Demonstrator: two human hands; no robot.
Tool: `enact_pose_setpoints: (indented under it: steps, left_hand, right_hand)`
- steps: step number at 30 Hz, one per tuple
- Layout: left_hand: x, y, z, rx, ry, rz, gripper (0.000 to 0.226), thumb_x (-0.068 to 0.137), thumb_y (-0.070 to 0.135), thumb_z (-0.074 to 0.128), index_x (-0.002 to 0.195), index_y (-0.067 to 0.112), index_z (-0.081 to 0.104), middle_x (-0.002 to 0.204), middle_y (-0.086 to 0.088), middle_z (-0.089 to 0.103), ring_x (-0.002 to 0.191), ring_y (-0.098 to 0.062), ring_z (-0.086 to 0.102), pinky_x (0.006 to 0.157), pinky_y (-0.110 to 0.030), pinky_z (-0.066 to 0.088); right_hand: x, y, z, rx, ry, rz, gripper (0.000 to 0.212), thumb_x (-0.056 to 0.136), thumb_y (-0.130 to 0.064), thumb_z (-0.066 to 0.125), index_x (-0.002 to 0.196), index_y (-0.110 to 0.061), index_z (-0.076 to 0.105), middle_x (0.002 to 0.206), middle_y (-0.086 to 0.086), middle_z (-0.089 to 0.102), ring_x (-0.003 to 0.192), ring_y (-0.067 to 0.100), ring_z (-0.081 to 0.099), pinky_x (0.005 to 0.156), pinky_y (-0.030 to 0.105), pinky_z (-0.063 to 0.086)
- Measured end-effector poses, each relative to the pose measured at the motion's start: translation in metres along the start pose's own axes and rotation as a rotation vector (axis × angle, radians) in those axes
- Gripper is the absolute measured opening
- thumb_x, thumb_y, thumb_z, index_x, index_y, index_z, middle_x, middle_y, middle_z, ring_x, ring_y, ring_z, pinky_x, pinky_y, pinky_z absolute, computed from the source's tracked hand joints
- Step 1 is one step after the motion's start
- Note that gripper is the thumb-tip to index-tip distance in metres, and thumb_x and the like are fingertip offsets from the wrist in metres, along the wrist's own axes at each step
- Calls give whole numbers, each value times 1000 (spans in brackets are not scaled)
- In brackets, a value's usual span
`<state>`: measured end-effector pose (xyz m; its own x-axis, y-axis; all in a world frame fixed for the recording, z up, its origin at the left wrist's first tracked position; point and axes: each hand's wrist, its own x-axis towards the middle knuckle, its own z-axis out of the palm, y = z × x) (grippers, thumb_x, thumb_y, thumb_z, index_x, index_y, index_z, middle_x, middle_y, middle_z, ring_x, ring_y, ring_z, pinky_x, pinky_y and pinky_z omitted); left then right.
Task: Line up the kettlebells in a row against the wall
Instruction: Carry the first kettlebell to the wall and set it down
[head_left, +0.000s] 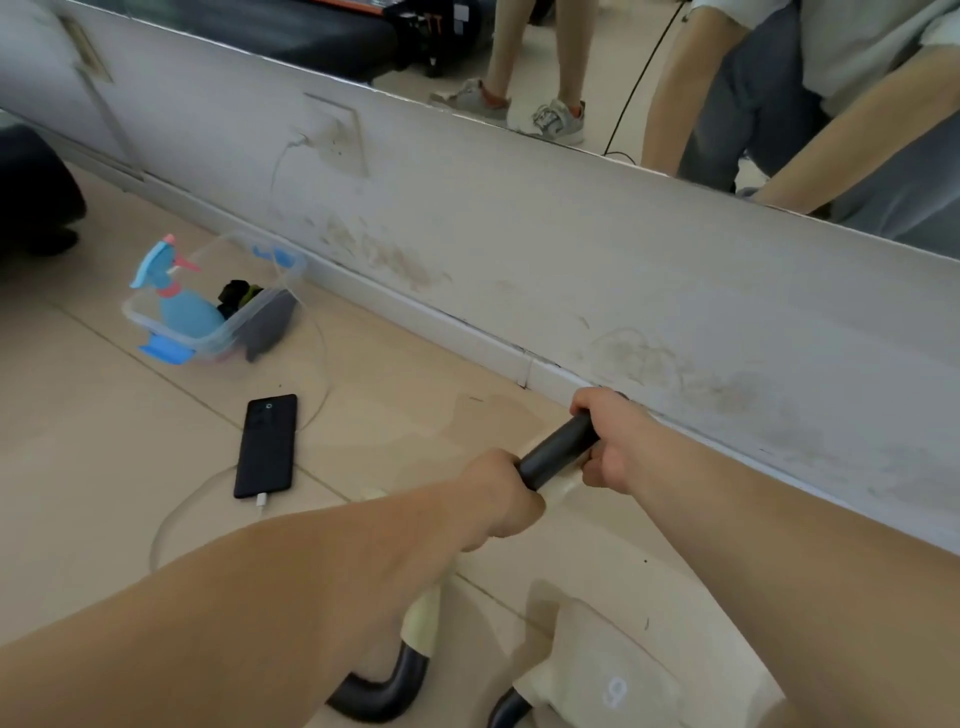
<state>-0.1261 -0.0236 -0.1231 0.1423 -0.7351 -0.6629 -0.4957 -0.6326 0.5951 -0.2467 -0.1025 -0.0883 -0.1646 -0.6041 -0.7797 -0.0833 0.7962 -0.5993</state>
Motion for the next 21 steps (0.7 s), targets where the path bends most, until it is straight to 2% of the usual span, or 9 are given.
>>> enact_pose_setpoints:
  steps: [2, 4, 6, 8, 12, 14, 16, 19, 21]
  left_hand:
    - [5, -9, -11, 19, 95, 46, 25, 85, 19, 59, 110, 19, 63, 88, -4, 61, 73, -24, 59, 58, -27, 46]
    - [12, -18, -22, 0, 149, 67, 27, 88, 21, 58, 114, 20, 64, 90, -4, 63, 76, -26, 62, 57, -27, 45]
    - [18, -23, -32, -10, 185, 70, 28, 88, 21, 58, 115, 20, 65, 91, -5, 64, 78, -28, 65, 59, -28, 48]
    - [26, -27, -45, 7, 213, 70, 28, 88, 22, 58, 115, 19, 67, 93, -6, 66, 85, -31, 69, 64, -29, 51]
    - [41, -20, -69, 46, 201, 80, 29, 85, 26, 59, 111, 17, 69, 96, -8, 72, 88, -31, 73, 64, -28, 52]
    - [48, -6, -80, 79, 166, 100, 31, 84, 27, 57, 110, 14, 67, 88, -8, 71, 80, -31, 75, 59, -27, 54]
    - [56, 12, -91, 109, 133, 110, 29, 87, 23, 55, 111, 10, 63, 79, -8, 69, 74, -31, 79, 56, -26, 55]
    - [69, 28, -104, 156, 125, 84, 21, 93, 23, 56, 108, 9, 58, 77, -7, 69, 75, -28, 81, 68, -32, 64]
    - [74, 29, -108, 161, 124, 63, 15, 92, 26, 59, 97, 12, 56, 77, -6, 71, 72, -27, 81, 69, -32, 65]
  right_hand:
    - [5, -4, 15, 1, -34, -51, 27, 81, -20, 69, 85, -15, 43, 78, 5, 39, 55, 20, 33, 47, 31, 30]
    - [11, -11, 36, -18, -81, -131, 26, 85, -21, 70, 87, -13, 46, 77, 5, 42, 57, 18, 37, 52, 30, 35]
    - [17, -17, 55, -49, -82, -187, 27, 85, -25, 72, 98, -12, 53, 85, 6, 50, 71, 21, 50, 66, 33, 46]
    - [22, -21, 72, -63, -69, -202, 31, 82, -30, 74, 101, -13, 56, 97, 9, 57, 87, 25, 57, 79, 38, 50]
    - [35, -34, 98, -23, -30, -249, 62, 71, -43, 76, 119, -10, 56, 101, 7, 61, 92, 28, 62, 82, 43, 48]
    - [42, -40, 104, -33, -19, -290, 52, 84, -40, 75, 118, -11, 49, 94, 2, 55, 87, 23, 57, 87, 44, 44]
    - [48, -48, 107, -68, -40, -290, 47, 91, -40, 70, 120, -13, 44, 98, 4, 55, 93, 26, 54, 90, 45, 41]
    - [55, -61, 115, -118, -42, -280, 53, 92, -49, 63, 128, -15, 46, 123, 11, 57, 112, 34, 52, 106, 55, 45]
    - [59, -68, 120, -157, -39, -289, 51, 94, -49, 60, 129, -14, 47, 118, 9, 57, 113, 35, 52, 111, 57, 45]
